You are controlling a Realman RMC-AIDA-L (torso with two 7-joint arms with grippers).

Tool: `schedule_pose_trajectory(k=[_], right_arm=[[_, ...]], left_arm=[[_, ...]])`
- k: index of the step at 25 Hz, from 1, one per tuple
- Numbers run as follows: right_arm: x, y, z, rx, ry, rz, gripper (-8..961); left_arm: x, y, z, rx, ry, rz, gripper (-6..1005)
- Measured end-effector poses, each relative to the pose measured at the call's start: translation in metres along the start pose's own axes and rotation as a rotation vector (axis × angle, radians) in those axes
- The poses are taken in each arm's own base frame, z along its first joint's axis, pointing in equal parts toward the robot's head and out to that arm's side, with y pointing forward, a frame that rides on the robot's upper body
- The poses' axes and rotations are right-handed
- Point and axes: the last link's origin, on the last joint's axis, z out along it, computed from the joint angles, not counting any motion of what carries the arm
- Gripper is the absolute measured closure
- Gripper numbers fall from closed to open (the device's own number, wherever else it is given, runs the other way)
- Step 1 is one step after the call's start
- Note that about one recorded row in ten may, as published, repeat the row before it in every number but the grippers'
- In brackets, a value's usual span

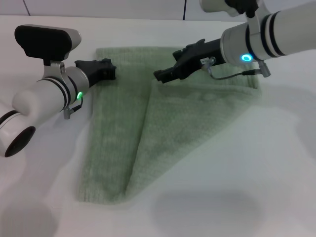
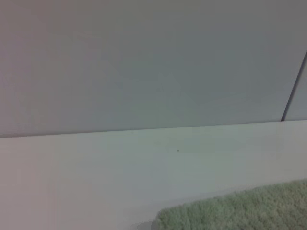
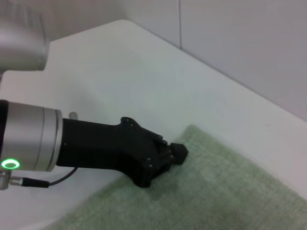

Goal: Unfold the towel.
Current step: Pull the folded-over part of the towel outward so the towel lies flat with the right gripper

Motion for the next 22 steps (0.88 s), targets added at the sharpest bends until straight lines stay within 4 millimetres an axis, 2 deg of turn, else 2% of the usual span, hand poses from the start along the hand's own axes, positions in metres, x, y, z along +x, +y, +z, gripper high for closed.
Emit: schedule_pose_trajectory(k=[11, 22], right_arm=[[-0.014, 0.006, 0.018, -0.026, 0.068, -0.009, 141], [-0.014, 0.001, 0.026, 0.018, 0.088, -0.015, 141]], left_arm=[[0.0, 0.0, 0.0, -0.002, 0.003, -0.001, 1001], [0.003, 0.003, 0.0, -0.009, 0.011, -0.001, 1001]])
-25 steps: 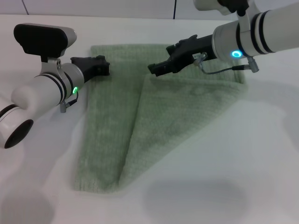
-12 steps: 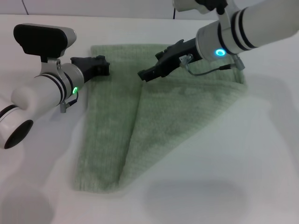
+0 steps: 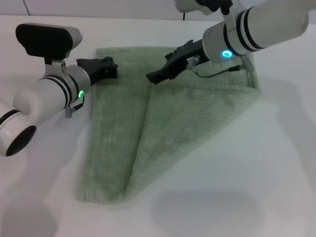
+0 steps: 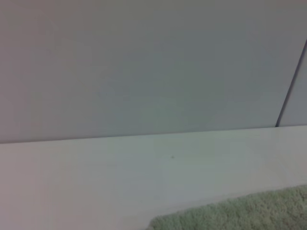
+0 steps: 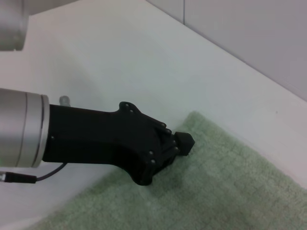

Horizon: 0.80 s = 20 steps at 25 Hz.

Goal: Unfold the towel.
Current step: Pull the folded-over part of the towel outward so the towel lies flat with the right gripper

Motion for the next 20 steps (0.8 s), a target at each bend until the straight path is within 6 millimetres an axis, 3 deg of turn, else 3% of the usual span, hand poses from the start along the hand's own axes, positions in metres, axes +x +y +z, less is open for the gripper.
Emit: schedule_pose_trajectory(k=[20], right_arm=[[0.009, 0.001, 0.011, 0.041, 0.03, -0.015, 141]], left_arm=[[-0.001, 0.001, 0.0, 0.0, -0.003, -0.005, 1000]])
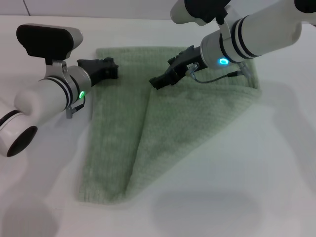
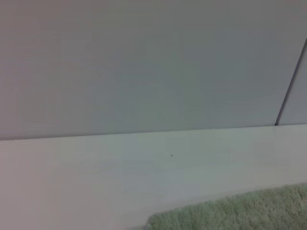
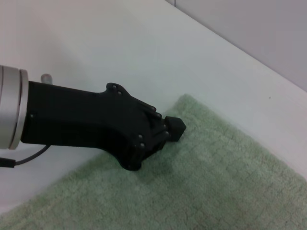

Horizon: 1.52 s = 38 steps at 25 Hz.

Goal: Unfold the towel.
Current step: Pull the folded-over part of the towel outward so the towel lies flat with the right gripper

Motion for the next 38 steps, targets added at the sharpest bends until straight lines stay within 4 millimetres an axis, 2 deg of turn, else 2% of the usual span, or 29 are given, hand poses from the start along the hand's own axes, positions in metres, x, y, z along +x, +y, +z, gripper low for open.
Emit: schedule_pose_trajectory(k=[24, 38], right_arm=[[0.003, 0.012, 0.009, -0.013, -0.004, -0.014, 142], [0.007, 0.01, 0.01, 0.004, 0.0, -0.007, 142]], left_arm=[[-0.003, 0.0, -0.001, 0.0, -0.005, -0.003, 1000], [-0.003, 0.0, -0.001, 0.0, -0.003, -0.008, 1001]])
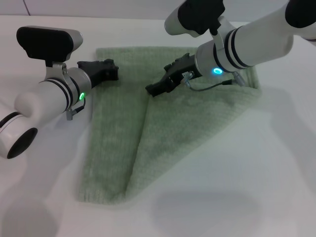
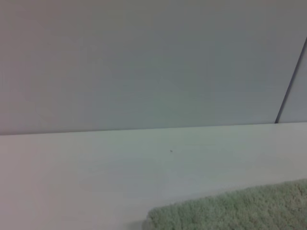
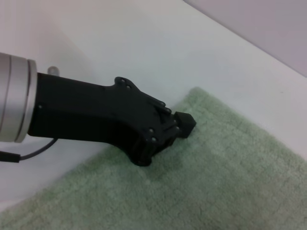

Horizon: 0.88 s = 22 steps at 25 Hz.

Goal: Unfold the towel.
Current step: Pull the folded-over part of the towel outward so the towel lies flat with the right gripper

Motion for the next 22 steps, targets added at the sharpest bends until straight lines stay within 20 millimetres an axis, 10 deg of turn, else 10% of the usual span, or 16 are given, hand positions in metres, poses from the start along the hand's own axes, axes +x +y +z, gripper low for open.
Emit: schedule_pose_trajectory(k=[22], right_arm=[[0.0034, 0.0015, 0.0013, -0.001, 0.014, -0.011, 143]], left_arm=[[-0.0027, -0.0016, -0.0011, 0.004, -0.004, -0.003, 1001]])
